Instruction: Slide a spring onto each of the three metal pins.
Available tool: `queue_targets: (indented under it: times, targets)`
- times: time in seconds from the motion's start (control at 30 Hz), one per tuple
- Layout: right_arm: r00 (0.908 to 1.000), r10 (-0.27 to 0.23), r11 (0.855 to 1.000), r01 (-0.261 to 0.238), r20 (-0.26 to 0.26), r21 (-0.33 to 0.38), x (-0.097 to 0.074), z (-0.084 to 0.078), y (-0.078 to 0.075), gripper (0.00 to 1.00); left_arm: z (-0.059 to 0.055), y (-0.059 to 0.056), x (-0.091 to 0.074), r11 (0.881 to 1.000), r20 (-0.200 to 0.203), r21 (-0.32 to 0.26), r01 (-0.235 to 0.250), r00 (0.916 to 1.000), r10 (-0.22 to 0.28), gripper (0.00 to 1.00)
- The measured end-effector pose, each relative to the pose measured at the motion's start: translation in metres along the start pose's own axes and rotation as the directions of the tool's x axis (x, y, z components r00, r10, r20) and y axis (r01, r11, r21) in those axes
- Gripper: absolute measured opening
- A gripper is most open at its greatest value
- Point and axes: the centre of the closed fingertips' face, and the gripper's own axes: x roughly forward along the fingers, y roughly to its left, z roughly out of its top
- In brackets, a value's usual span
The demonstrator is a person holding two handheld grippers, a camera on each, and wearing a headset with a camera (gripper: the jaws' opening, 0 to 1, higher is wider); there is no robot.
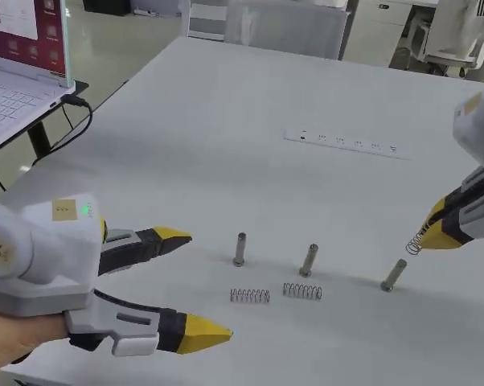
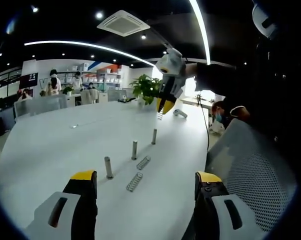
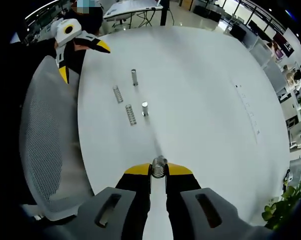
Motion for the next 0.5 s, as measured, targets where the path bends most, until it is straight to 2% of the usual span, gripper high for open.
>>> queue_targets:
  times: [0.5]
  targets:
    - [0.9998, 0.018, 1.0, -0.018, -0.01, 0.016, 0.021, -0.009, -0.006, 0.08, -0.001, 0.002, -0.002, 1.0, -0.003, -0.004, -0.009, 1.0, 0.009, 0.77]
